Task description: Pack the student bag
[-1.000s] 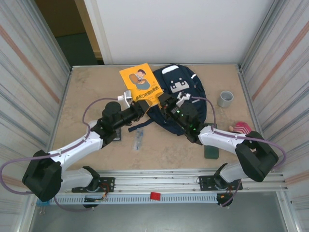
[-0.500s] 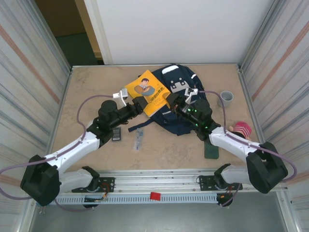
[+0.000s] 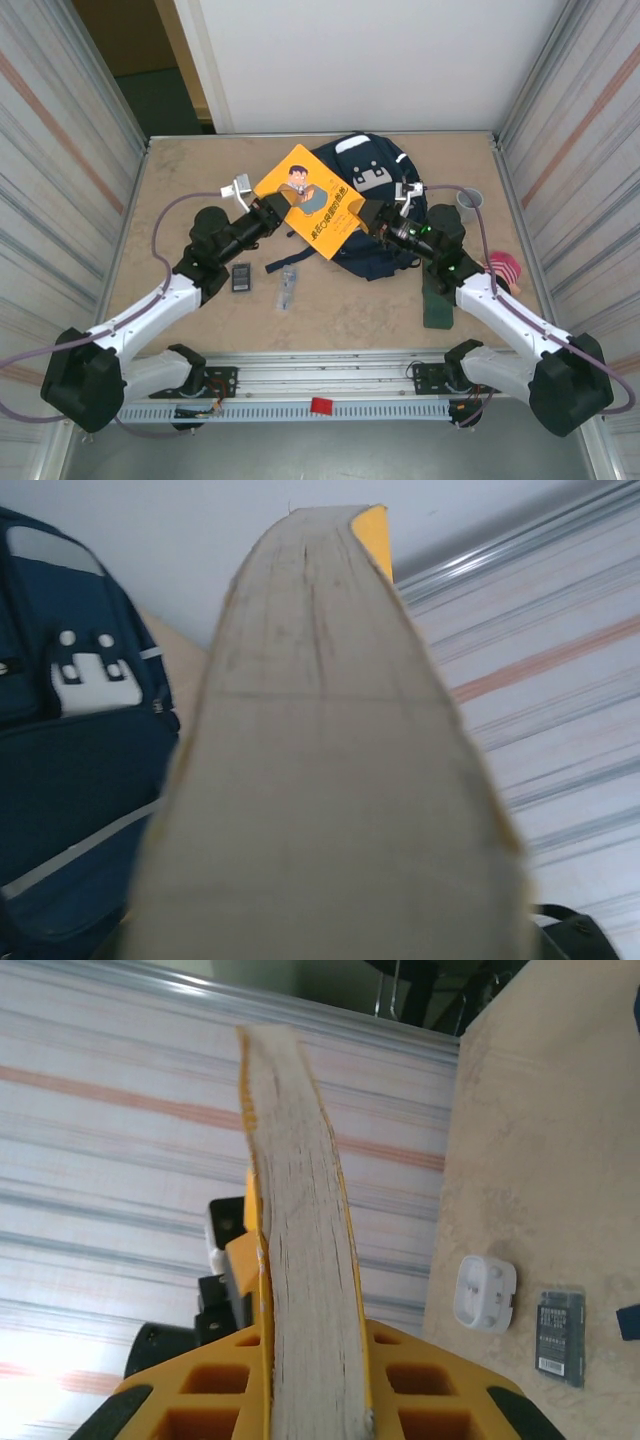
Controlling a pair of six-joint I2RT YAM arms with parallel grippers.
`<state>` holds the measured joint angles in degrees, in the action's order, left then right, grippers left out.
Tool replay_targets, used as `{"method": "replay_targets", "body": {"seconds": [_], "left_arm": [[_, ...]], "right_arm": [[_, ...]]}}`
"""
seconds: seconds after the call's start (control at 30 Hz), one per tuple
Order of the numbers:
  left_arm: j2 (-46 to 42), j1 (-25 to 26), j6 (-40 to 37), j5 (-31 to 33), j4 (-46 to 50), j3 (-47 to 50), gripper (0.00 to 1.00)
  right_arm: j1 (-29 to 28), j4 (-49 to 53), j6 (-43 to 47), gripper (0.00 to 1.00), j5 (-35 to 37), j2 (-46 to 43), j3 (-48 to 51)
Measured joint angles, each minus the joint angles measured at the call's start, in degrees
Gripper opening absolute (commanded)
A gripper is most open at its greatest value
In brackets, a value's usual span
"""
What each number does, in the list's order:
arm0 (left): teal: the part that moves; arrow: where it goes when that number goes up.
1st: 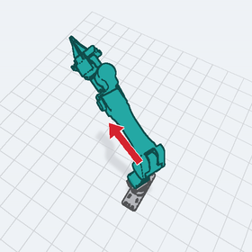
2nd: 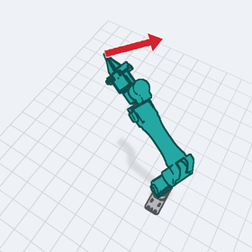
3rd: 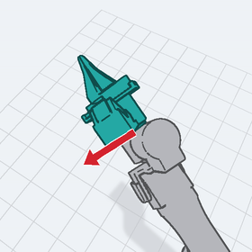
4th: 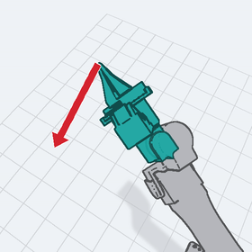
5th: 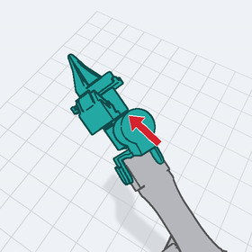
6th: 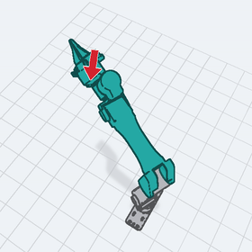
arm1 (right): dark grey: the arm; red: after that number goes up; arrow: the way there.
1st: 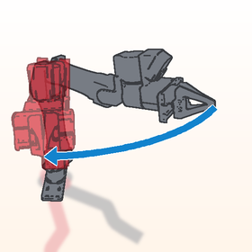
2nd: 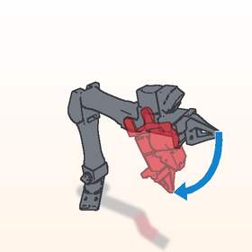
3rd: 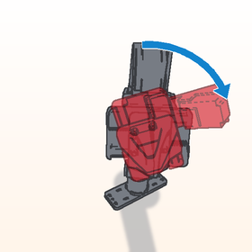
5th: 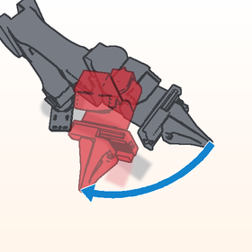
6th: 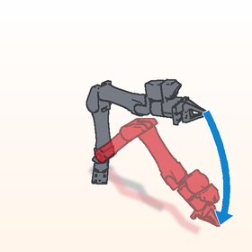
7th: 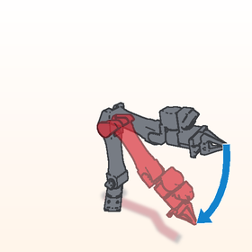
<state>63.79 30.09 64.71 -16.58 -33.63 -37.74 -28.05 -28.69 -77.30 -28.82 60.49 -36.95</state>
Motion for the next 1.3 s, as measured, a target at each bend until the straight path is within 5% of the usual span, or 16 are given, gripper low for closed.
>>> {"method": "replay_targets", "body": {"seconds": [0.13, 0.53, 0.63, 0.7, 0.8, 0.87, 1.03, 1.3], "left_arm": [[0.42, 0.04, 0.55, 1.25, -1.38, 0.92, 0.0], [6.71, 1.73, 6.36, 3.06, -12.59, 1.27, 0.01], [8.48, 2.32, 7.63, 3.26, -14.99, 1.07, 0.03], [9.31, 2.82, 8.11, 3.39, -15.98, 0.66, 0.07], [9.66, 3.5, 8.72, 3.65, -16.37, -0.07, 0.26], [9.79, 3.74, 8.35, 3.82, -15.91, -0.42, 0.41], [9.38, 4.17, 2.58, 3.67, -7.45, -1.84, 0.58], [10.64, 6.95, -23.02, 3.37, 20.24, -17.75, 0.77]], "right_arm": [[-0.66, -1.33, -0.42, 0.59, 1.33, -0.44, 0.2], [-11.15, -8.7, 0.26, 0.59, 16.96, -0.31, 3.65], [-12.02, -9.09, 1.25, 0.47, 18.75, 0.61, 3.65], [-12.07, -8.96, 1.75, 0.3, 19.3, 1.22, 3.74], [-11.13, -8.17, 2.64, 0.1, 18.75, 1.33, 3.82], [-9.42, -8.48, 2.75, 0.0, 16.65, 1.29, 3.82], [-0.09, -1.57, 3.15, 0.0, 10.4, -2.1, 3.8], [24.94, 20.31, 10.51, 0.0, -2.32, -10.67, -1.31]]}}
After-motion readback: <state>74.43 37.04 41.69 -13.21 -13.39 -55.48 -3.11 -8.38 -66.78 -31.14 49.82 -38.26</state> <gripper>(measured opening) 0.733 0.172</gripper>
